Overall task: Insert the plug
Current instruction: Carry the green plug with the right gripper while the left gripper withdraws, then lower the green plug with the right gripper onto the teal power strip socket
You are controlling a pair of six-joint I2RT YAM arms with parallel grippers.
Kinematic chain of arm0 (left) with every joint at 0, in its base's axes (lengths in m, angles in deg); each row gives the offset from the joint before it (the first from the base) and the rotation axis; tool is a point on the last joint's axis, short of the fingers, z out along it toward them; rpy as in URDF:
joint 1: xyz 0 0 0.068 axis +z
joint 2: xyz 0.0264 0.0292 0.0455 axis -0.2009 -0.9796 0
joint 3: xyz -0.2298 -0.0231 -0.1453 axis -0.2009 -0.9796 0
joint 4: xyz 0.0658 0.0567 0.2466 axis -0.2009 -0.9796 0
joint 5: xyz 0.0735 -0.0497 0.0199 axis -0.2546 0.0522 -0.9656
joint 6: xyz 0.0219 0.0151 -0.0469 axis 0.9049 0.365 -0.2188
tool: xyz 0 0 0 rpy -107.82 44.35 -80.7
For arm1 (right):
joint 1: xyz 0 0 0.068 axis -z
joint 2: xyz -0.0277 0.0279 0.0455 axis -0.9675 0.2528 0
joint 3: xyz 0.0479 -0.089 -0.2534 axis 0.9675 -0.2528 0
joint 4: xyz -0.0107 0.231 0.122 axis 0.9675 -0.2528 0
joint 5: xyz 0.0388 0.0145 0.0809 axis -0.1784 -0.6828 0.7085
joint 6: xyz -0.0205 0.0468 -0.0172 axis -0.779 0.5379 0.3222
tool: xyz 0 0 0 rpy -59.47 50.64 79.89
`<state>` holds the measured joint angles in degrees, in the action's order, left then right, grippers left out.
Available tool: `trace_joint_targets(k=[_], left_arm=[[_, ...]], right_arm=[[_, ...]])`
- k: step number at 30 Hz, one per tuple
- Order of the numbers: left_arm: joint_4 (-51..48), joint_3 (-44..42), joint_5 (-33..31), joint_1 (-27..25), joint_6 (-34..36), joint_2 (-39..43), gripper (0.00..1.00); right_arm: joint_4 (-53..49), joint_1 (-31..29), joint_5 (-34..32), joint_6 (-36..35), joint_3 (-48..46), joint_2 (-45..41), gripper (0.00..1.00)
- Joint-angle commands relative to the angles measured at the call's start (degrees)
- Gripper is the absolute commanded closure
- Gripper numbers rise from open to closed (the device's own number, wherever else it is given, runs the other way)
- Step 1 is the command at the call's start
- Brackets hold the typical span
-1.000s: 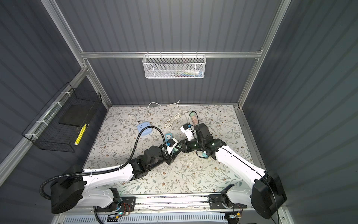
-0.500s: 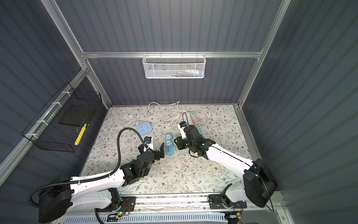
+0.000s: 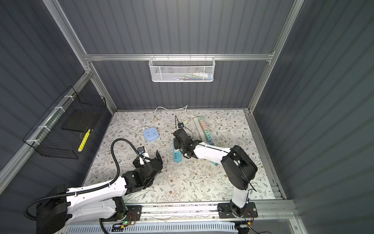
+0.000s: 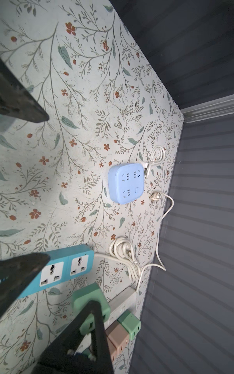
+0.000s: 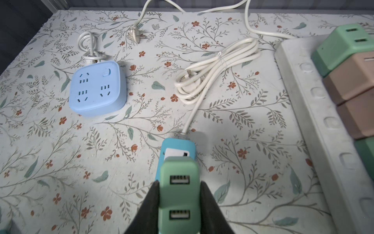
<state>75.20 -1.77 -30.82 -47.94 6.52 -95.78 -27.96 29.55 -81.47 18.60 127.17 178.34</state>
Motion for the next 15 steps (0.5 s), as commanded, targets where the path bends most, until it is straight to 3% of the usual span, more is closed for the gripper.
trace_joint_targets(k=[1, 15], left_arm=[[-2.12, -1.37, -2.02, 0.68, -2.20, 2.05, 0.00], [-2.41, -3.52, -1.14, 2.13, -2.76, 5.29, 0.00]], right_arm=[[-0.80, -0.12, -3.64, 1.54, 2.89, 1.60, 0.73], [-5.16, -0.25, -2.41, 3.54, 5.54, 5.13, 0.74]])
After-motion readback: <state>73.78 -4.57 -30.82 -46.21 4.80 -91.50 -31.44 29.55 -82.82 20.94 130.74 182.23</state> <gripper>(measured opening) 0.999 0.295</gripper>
